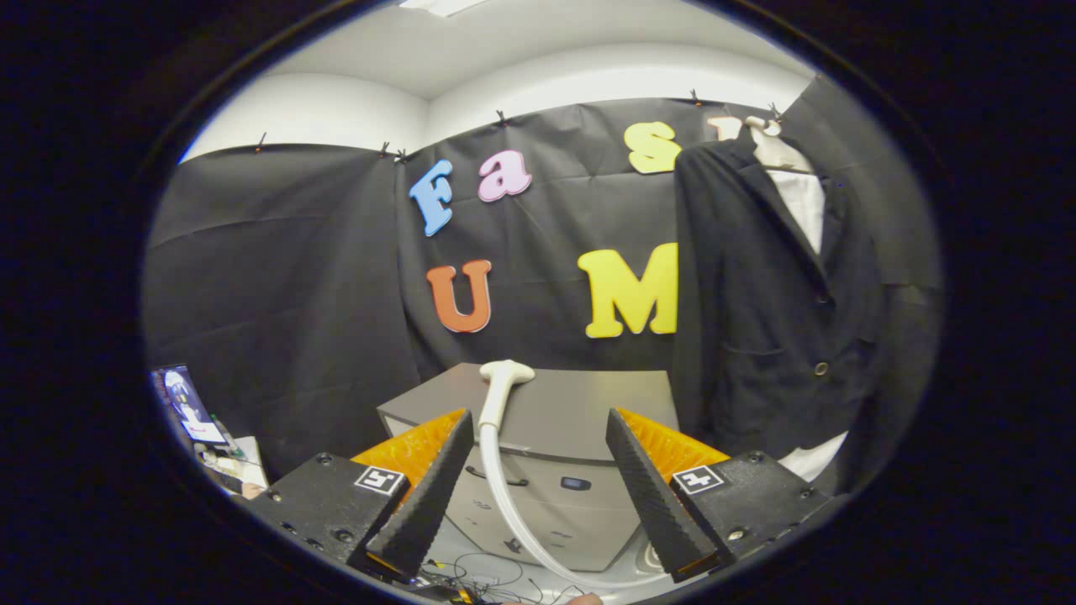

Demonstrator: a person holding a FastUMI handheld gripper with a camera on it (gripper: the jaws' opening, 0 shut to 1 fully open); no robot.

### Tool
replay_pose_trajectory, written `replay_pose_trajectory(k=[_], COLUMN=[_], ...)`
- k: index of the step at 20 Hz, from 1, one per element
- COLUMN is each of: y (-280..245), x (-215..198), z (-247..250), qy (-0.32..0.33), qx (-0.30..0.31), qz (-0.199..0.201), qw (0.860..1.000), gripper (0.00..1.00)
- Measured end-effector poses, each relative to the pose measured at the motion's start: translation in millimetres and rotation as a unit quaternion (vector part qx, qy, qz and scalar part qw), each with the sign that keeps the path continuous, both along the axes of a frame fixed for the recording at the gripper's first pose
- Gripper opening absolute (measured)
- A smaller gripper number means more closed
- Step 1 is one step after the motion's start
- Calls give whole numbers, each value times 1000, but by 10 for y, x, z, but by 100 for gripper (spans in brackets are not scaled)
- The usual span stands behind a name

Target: Iron the clothes twice with a garment steamer, once on the left side and once on the right side.

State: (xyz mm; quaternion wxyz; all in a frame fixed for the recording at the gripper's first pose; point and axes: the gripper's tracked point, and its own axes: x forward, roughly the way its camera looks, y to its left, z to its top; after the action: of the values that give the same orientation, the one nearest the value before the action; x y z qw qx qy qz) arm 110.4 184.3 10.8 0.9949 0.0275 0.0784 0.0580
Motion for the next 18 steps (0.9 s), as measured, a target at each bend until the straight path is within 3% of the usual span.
replay_pose_trajectory(k=[10, 15, 18], y=[754, 983, 1030], x=[1370, 1832, 2106], z=[7, -180, -315], qy=[81, 140, 164], qx=[-7, -3, -15], qz=[110, 131, 122], qw=[991, 981, 979], gripper=[100, 99, 98])
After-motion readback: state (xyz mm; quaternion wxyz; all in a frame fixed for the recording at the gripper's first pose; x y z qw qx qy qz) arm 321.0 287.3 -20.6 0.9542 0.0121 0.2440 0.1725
